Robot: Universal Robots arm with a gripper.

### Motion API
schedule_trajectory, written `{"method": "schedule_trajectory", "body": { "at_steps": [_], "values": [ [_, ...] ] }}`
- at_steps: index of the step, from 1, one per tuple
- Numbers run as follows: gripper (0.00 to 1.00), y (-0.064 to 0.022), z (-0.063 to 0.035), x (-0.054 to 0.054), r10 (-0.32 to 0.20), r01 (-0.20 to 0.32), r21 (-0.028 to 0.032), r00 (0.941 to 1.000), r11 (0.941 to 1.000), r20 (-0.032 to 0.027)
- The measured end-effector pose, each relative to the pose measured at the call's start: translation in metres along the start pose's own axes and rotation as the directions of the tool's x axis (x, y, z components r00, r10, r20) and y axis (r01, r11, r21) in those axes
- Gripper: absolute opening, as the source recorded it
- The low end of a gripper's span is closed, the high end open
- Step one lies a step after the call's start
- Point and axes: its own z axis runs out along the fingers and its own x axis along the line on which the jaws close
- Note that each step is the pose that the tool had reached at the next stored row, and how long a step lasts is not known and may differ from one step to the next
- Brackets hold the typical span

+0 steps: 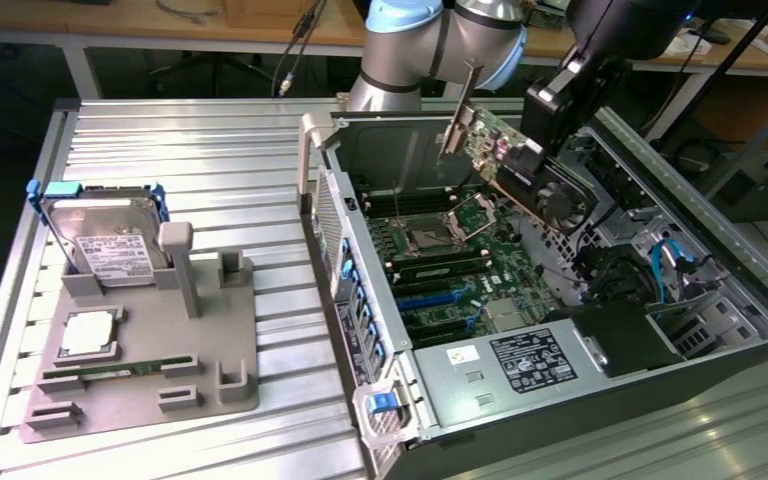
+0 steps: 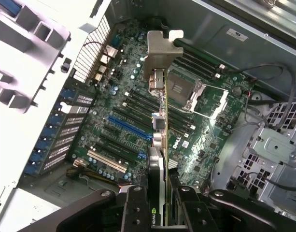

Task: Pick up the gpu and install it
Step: 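Insert the gpu into the slot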

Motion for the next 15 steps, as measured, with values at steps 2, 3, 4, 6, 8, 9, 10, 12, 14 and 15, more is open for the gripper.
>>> {"method": "schedule_trajectory", "body": {
  "at_steps": [2, 3, 4, 6, 8, 9, 10, 12, 14, 15],
  "values": [
    [0.27, 0.0, 0.0, 0.0, -0.007, 0.007, -0.0001, 1.0, 1.0, -0.0003],
    [0.27, 0.0, 0.0, 0.0, -0.011, 0.011, -0.0002, 0.9999, 0.9999, -0.0005],
    [0.27, 0.0, -0.0001, 0.0, -0.015, 0.015, -0.0001, 0.9999, 0.9999, -0.0007],
    [0.27, 0.0001, -0.0001, 0.0, -0.02, 0.02, -0.0002, 0.9998, 0.9998, -0.0009],
    [0.27, 0.0002, 0.0, 0.0004, -0.022, 0.022, -0.0003, 0.9998, 0.9998, -0.001],
    [0.27, 0.0003, 0.0, 0.0006, -0.023, 0.023, -0.0004, 0.9997, 0.9997, -0.0009],
    [0.27, 0.0006, 0.0, 0.0011, -0.024, 0.024, -0.0004, 0.9997, 0.9997, -0.001],
    [0.27, 0.0013, 0.0, 0.0024, -0.025, 0.025, -0.0003, 0.9997, 0.9997, -0.0011],
    [0.27, 0.0016, 0.0, 0.003, -0.026, 0.026, -0.0003, 0.9997, 0.9997, -0.0011],
    [0.27, 0.0017, 0.0, 0.0033, -0.026, 0.026, -0.0003, 0.9997, 0.9997, -0.0012]
  ]
}}
